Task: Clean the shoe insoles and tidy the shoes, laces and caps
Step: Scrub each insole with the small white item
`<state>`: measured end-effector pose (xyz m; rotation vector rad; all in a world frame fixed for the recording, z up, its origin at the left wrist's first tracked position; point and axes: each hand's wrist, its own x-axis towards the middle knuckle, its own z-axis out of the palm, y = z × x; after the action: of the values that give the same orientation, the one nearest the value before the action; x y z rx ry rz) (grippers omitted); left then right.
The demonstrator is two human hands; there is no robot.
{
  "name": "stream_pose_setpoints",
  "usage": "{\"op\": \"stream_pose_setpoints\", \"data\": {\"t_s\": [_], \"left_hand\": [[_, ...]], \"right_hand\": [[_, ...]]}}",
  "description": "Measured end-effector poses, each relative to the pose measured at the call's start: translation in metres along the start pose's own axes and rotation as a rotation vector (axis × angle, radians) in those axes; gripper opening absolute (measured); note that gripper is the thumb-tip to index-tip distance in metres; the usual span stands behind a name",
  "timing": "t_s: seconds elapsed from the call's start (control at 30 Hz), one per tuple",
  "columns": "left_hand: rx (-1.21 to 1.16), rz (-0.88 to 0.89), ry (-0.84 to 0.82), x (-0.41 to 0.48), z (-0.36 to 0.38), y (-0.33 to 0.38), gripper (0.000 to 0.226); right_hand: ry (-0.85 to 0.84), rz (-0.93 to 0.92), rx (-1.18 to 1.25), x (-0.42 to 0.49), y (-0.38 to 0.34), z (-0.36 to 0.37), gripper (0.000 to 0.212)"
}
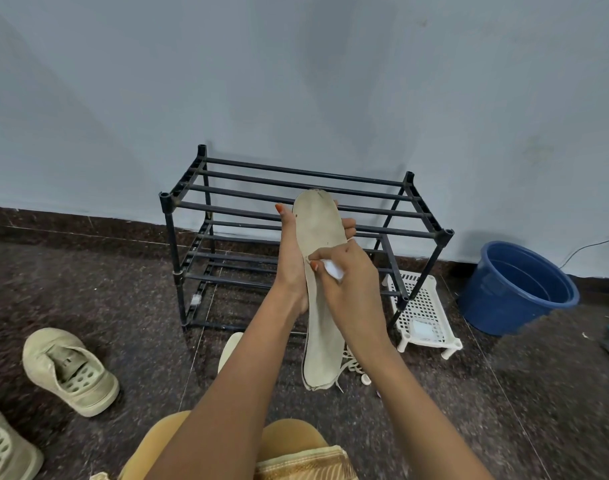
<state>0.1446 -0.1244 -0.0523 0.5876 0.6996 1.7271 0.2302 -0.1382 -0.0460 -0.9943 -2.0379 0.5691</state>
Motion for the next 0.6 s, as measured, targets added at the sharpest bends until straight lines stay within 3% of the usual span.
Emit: {"op": "stream_pose_setpoints", "data": {"t_s": [0.2,0.27,0.43,0.6], "left_hand": [[-0.034,-0.058,-0.065,-0.004,0.001,0.001,0.089],[-0.055,-0.058,-0.062,-0.003,-0.001,0.0,0.082],[-0.05,-0.028,-0.054,0.002,-0.005,-0.001,0.072],[-0.031,0.013,0.005,0.002,-0.005,-0.003,0.071]], "right_hand": [[0.182,-0.084,-0.222,0.013,0.012,0.002,0.011],[0.195,-0.101,-0.259,0.013,0.012,0.005,0.012],[0.091,-0.023,-0.021,0.007,0.005,0.006,0.014],[-0.015,0.045,0.063,-0.003,-0.007,0.004,0.015]]}}
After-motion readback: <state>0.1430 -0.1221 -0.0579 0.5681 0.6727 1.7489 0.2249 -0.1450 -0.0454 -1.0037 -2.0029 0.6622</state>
